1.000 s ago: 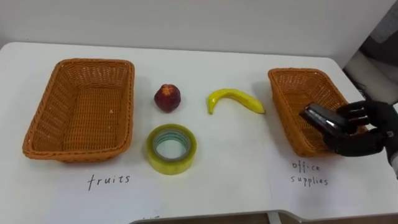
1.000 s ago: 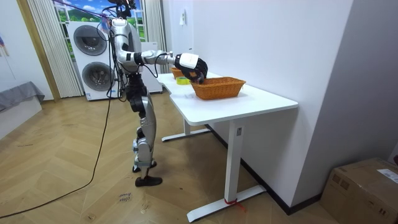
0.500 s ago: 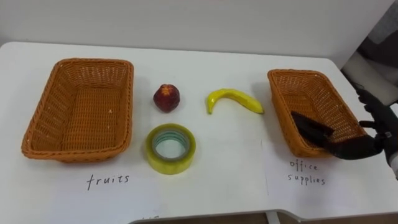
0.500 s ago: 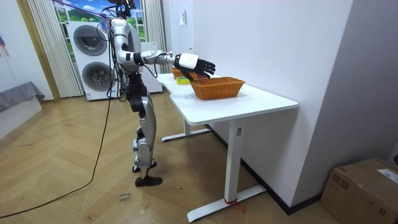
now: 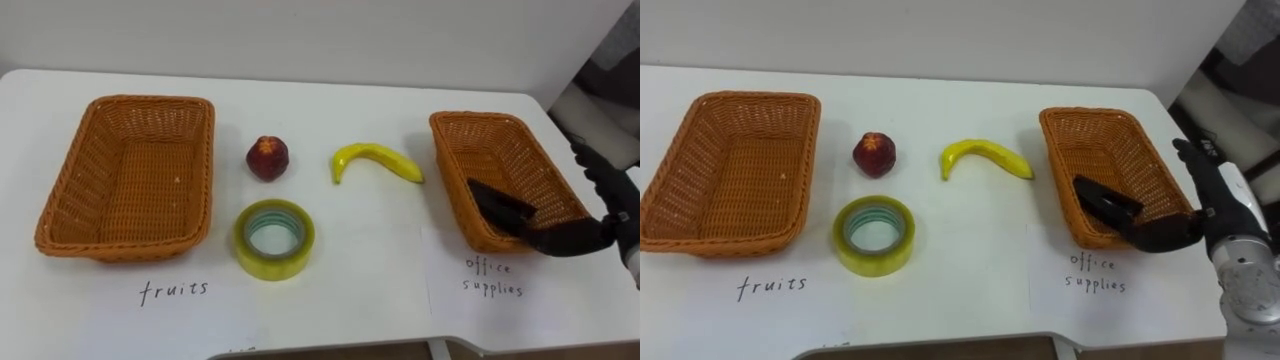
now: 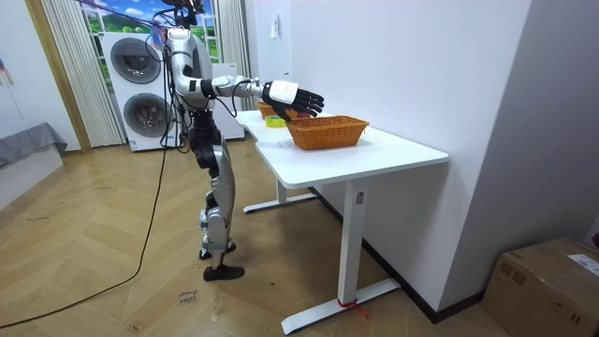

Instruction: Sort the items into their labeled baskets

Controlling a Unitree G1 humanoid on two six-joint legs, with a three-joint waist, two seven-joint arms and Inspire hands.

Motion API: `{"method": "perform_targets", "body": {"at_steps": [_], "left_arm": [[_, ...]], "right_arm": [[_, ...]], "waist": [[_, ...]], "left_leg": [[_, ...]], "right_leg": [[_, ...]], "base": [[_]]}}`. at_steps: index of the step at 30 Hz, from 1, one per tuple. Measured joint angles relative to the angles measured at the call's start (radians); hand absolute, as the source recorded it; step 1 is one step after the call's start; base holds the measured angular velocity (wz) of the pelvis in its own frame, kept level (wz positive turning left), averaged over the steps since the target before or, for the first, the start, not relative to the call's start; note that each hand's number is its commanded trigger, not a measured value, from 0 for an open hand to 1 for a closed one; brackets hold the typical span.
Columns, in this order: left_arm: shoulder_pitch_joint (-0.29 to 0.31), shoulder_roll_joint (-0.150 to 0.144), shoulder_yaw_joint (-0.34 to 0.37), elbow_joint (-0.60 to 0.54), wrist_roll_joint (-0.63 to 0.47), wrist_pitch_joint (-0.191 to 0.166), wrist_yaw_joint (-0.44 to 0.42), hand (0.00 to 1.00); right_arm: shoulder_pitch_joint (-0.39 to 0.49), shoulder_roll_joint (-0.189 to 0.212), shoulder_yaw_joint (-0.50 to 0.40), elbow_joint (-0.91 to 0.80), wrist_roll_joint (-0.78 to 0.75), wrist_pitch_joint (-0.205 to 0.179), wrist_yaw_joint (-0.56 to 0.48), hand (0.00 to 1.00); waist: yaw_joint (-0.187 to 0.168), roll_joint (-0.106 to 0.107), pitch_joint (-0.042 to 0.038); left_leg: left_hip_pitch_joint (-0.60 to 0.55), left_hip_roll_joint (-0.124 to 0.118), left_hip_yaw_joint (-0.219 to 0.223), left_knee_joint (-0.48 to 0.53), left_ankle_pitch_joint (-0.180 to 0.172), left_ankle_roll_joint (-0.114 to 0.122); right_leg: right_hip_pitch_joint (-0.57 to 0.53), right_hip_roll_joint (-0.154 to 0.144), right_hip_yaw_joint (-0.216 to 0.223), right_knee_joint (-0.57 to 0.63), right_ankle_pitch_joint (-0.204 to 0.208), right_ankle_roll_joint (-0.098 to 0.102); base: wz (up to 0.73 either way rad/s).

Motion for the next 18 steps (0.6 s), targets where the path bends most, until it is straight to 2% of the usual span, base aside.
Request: {"method": "perform_targets", "body": {"at_steps": [6, 10, 14, 18], "left_arm": [[0.001, -0.002, -0.002, -0.002, -0.004, 0.000, 0.007, 0.00], [0.001, -0.005, -0.002, -0.004, -0.007, -0.004, 0.006, 0.00], [0.002, -0.008, -0.002, -0.004, -0.007, -0.016, 0.005, 0.00], [0.002, -0.010, -0.005, -0.004, -0.008, -0.018, 0.000, 0.00]], "right_arm": [[0.000, 0.000, 0.000, -0.019, 0.006, 0.000, -0.001, 0.00], [0.000, 0.000, 0.000, -0.093, 0.038, -0.001, -0.025, 0.00], [-0.006, 0.000, 0.000, -0.173, 0.088, -0.036, -0.071, 0.00], [-0.015, 0.000, 0.000, -0.196, 0.129, -0.043, -0.104, 0.00]], "waist": [[-0.004, 0.002, 0.0000], [0.001, 0.010, -0.0005], [0.002, 0.013, 0.0009], [0.003, 0.013, 0.0011]], "left_leg": [[-0.005, 0.000, 0.000, 0.001, 0.000, 0.000], [-0.001, 0.001, 0.003, -0.001, 0.000, 0.000], [-0.002, 0.003, 0.003, 0.000, 0.000, 0.000], [-0.003, 0.003, 0.002, 0.000, -0.001, 0.000]], "right_leg": [[-0.001, 0.000, 0.001, -0.001, 0.000, 0.000], [0.000, 0.001, 0.001, -0.001, 0.000, 0.000], [0.001, 0.002, -0.001, -0.002, 0.000, 0.000], [0.000, 0.001, -0.002, -0.002, 0.000, 0.000]], "base": [[0.00], [0.00], [0.00], [0.00]]}}
